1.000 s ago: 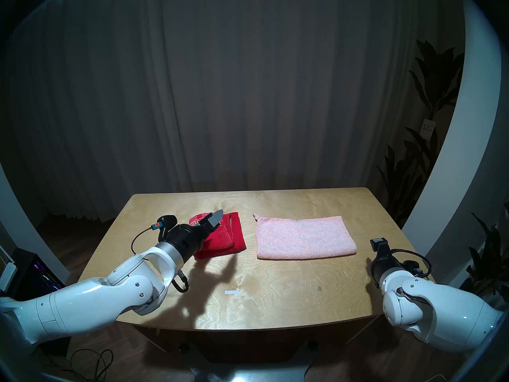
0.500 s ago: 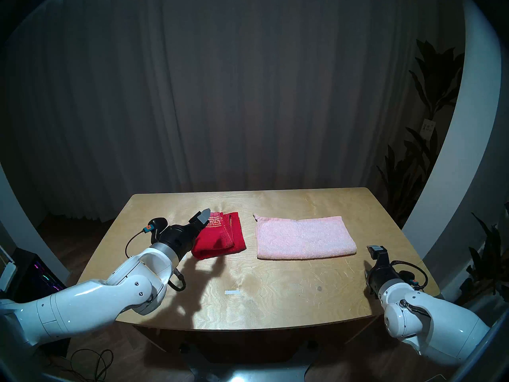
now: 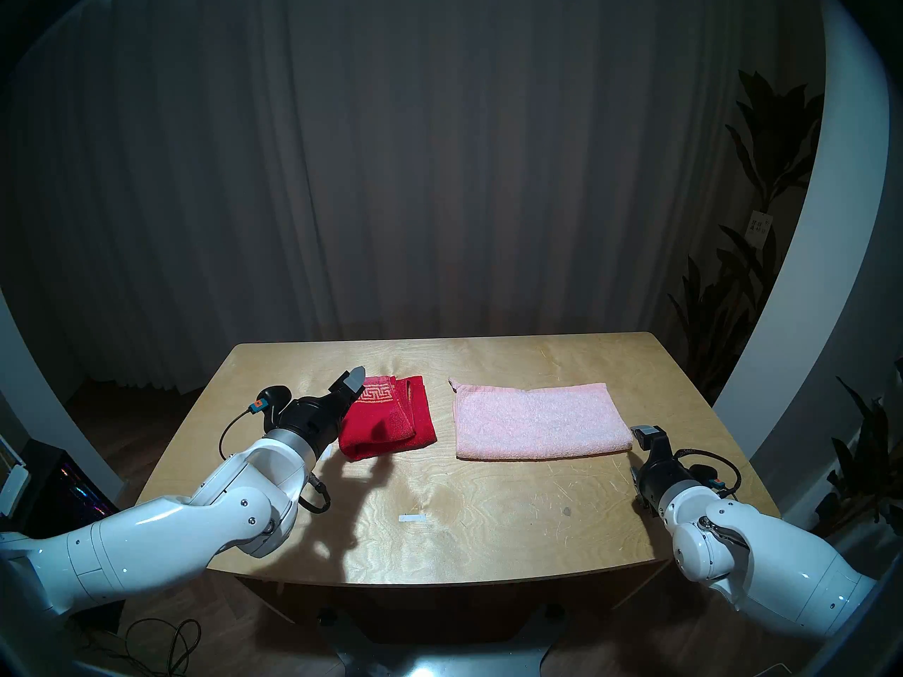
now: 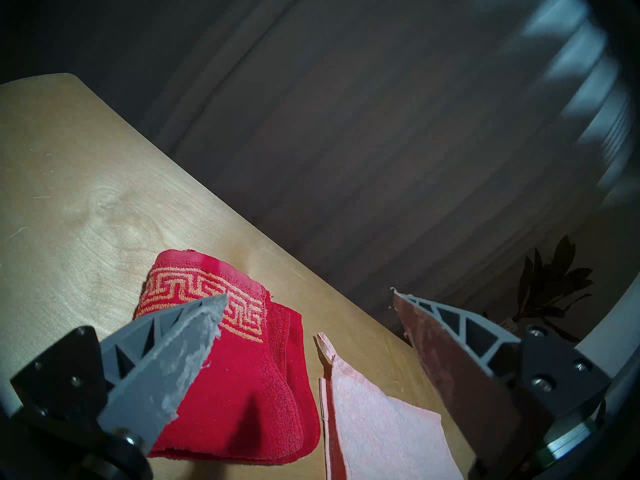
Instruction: Fold each towel twice and stack them on table
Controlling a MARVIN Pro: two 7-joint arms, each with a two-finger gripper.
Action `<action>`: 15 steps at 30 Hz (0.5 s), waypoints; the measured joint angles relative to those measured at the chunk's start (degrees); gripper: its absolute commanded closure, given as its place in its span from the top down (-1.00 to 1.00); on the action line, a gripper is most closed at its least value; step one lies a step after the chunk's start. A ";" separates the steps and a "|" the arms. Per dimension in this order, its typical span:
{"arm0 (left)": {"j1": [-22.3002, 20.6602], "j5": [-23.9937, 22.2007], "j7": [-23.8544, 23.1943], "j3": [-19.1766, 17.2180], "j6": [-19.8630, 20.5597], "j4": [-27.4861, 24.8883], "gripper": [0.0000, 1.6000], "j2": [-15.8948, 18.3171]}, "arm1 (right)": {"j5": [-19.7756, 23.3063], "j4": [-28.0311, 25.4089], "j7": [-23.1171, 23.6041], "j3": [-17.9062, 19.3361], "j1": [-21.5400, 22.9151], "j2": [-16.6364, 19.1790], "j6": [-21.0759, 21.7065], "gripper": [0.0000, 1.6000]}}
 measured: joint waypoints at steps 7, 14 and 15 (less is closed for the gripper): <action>0.41 -0.76 1.35 -0.50 -1.27 -0.02 1.00 0.19 | -4.09 0.89 -5.59 -2.79 4.83 -0.42 -0.40 1.00; 0.97 -2.20 1.42 -0.85 -2.59 -0.03 1.00 0.50 | -6.95 2.59 -9.16 -5.42 9.59 -1.49 0.11 1.00; 1.04 -2.34 1.38 -0.87 -2.76 -0.03 1.00 0.53 | -7.18 2.89 -9.46 -5.70 10.20 -1.66 0.31 1.00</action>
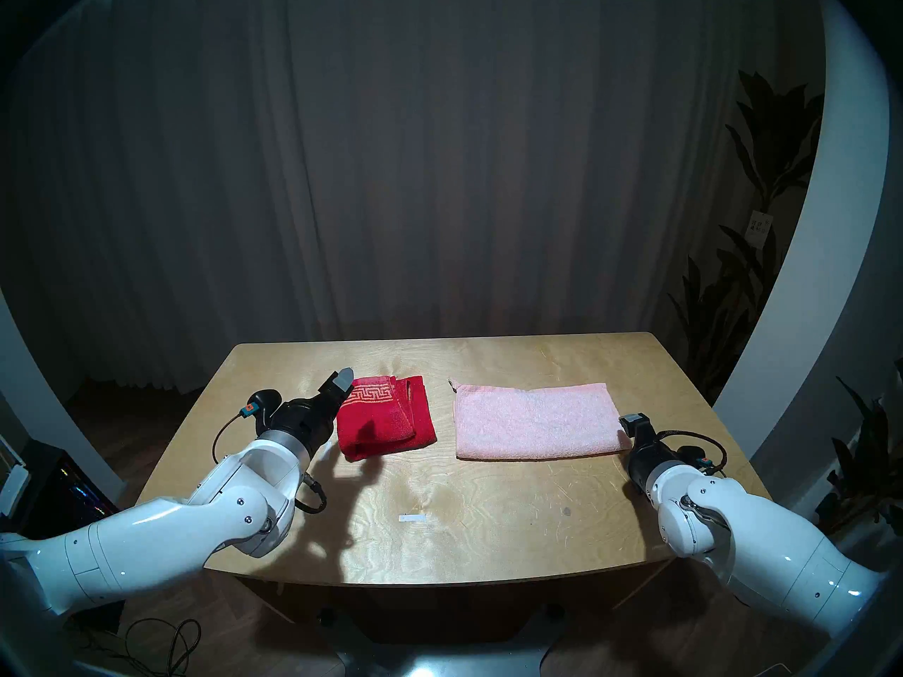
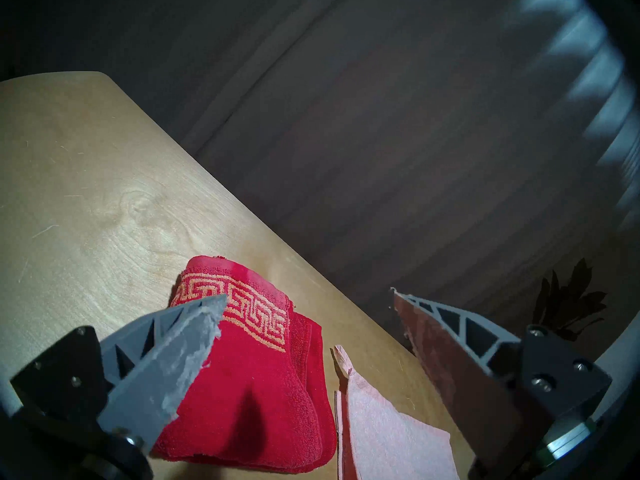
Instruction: Fold each towel twice and stack them on table
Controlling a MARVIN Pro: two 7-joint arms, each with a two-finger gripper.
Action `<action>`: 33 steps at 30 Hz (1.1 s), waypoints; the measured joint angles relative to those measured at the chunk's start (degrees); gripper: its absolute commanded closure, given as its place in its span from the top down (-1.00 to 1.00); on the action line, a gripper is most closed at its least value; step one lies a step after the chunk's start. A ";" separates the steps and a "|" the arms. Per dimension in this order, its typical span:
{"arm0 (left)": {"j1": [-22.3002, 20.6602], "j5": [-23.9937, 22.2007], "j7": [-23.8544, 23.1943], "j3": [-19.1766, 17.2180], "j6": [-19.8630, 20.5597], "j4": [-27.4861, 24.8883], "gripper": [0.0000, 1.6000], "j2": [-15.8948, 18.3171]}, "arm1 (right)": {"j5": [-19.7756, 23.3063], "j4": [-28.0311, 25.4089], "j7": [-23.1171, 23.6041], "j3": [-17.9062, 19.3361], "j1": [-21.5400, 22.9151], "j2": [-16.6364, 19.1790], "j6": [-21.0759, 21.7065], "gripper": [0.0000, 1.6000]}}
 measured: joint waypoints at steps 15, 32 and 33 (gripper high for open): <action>0.19 -0.52 0.04 -0.13 -1.66 0.28 1.00 0.27 | -4.15 5.03 -2.87 -4.41 8.27 -2.94 2.83 0.36; 0.15 -3.00 -0.49 -0.62 -2.65 1.53 1.00 -0.84 | -5.45 6.25 -4.21 -5.75 9.02 -3.51 3.49 -1.00; 0.17 -3.12 -0.61 -0.65 -2.78 1.59 1.00 -0.88 | -5.67 6.11 -4.14 -5.78 8.90 -3.50 3.35 -1.00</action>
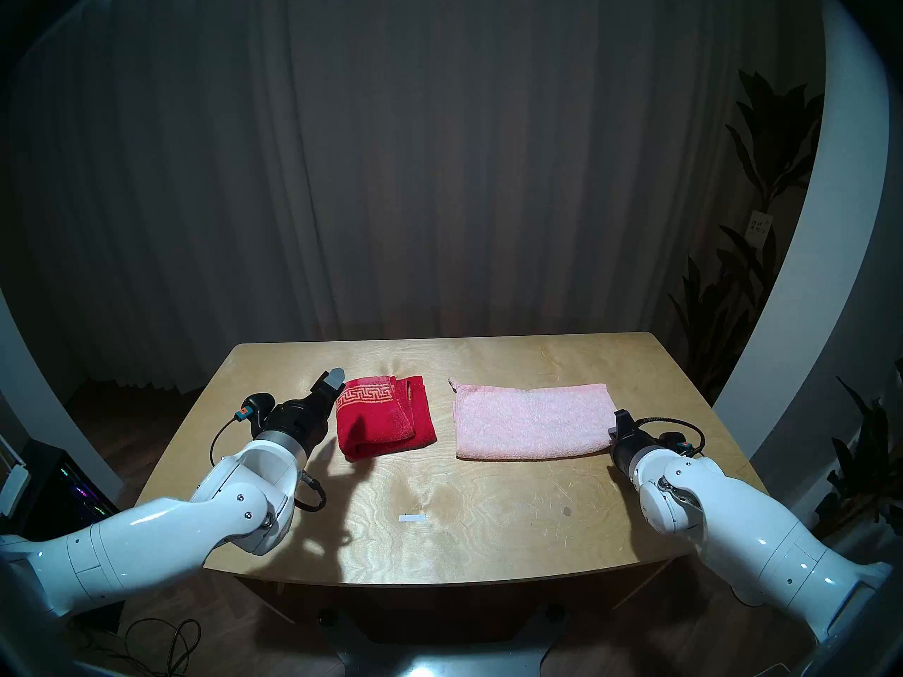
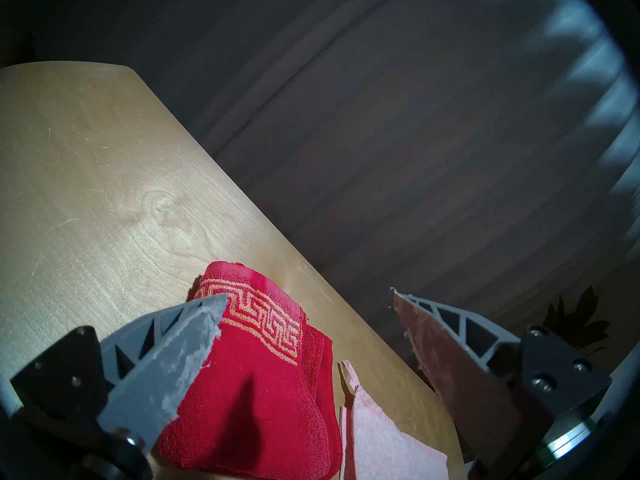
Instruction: Fold each towel twice and stack them on table
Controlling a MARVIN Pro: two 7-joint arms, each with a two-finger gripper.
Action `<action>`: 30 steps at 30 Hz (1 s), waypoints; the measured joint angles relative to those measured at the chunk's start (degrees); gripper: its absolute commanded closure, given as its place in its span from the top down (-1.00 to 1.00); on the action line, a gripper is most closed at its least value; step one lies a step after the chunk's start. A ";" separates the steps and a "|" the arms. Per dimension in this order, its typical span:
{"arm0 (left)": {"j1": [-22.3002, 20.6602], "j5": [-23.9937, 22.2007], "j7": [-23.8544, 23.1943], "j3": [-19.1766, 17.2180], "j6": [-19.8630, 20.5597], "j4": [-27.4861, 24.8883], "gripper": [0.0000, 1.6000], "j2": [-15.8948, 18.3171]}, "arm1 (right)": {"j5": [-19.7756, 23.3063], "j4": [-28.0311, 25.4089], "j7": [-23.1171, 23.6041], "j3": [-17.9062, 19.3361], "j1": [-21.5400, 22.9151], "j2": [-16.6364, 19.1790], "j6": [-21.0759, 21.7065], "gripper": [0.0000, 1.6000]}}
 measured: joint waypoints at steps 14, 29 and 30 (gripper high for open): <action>1.91 -1.82 -1.02 -1.25 -3.64 0.07 1.00 1.03 | -13.05 -2.44 -1.61 -4.10 3.60 3.78 0.39 -1.00; 7.04 -4.47 -1.40 -4.38 -12.04 -0.65 1.00 5.61 | -31.78 -6.88 -1.07 -9.53 12.18 4.77 14.03 -1.00; 7.62 -4.69 -1.40 -4.66 -12.96 -0.87 1.00 6.18 | -32.99 -7.07 -1.07 -10.18 12.92 4.42 15.26 -1.00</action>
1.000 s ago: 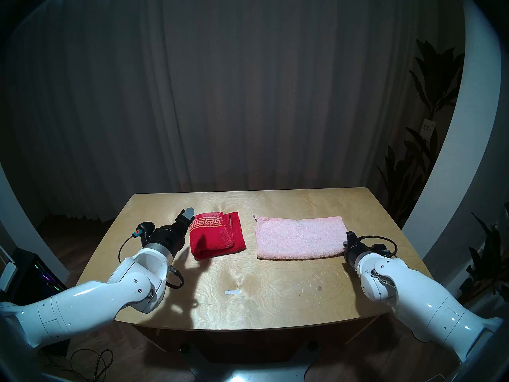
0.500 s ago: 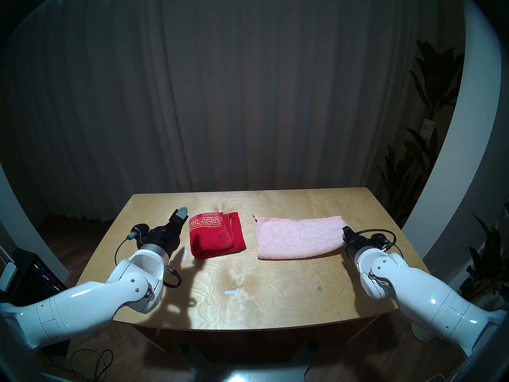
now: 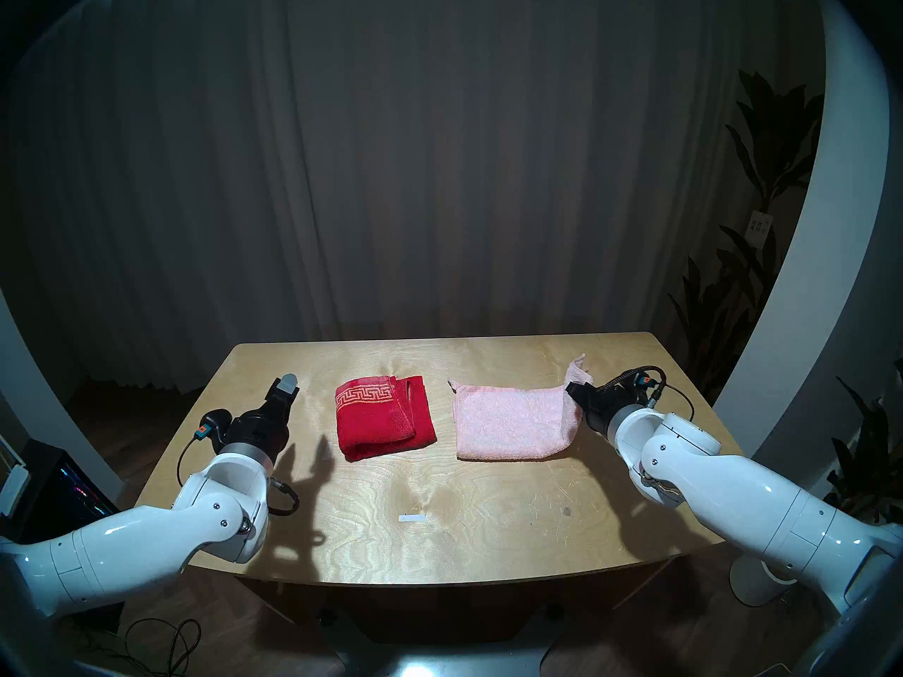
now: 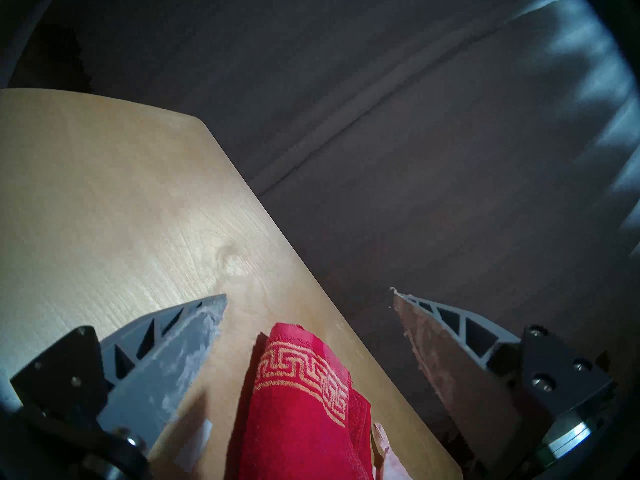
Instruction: Fold each towel twice and stack them on table
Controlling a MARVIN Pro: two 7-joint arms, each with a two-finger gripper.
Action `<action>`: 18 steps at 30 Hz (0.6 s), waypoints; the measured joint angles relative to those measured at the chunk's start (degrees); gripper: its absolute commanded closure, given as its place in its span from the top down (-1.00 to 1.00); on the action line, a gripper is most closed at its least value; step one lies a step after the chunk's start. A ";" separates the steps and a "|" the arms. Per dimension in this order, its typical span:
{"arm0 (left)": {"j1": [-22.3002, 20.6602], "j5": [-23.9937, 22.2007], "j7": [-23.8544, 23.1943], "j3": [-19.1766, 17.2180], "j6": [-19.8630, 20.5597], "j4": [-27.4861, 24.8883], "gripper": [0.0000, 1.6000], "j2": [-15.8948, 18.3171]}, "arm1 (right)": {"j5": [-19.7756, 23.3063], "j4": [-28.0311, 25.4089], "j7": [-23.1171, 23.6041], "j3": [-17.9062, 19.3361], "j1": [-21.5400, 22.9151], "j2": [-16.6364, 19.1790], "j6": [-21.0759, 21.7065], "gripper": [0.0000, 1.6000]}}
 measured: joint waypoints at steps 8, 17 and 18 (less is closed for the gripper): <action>4.48 -1.84 0.09 -1.41 -6.60 -1.93 1.00 3.97 | -7.95 -0.20 -0.16 -4.60 4.26 -3.06 8.39 -1.00; 9.23 -3.90 -0.24 -3.37 -9.23 -4.12 1.00 7.91 | -15.13 1.58 -1.58 -10.18 9.07 -8.18 15.49 -1.00; 9.68 -4.11 -0.31 -3.66 -9.32 -4.34 1.00 8.24 | -15.66 1.92 -1.77 -10.84 9.54 -8.71 16.05 -1.00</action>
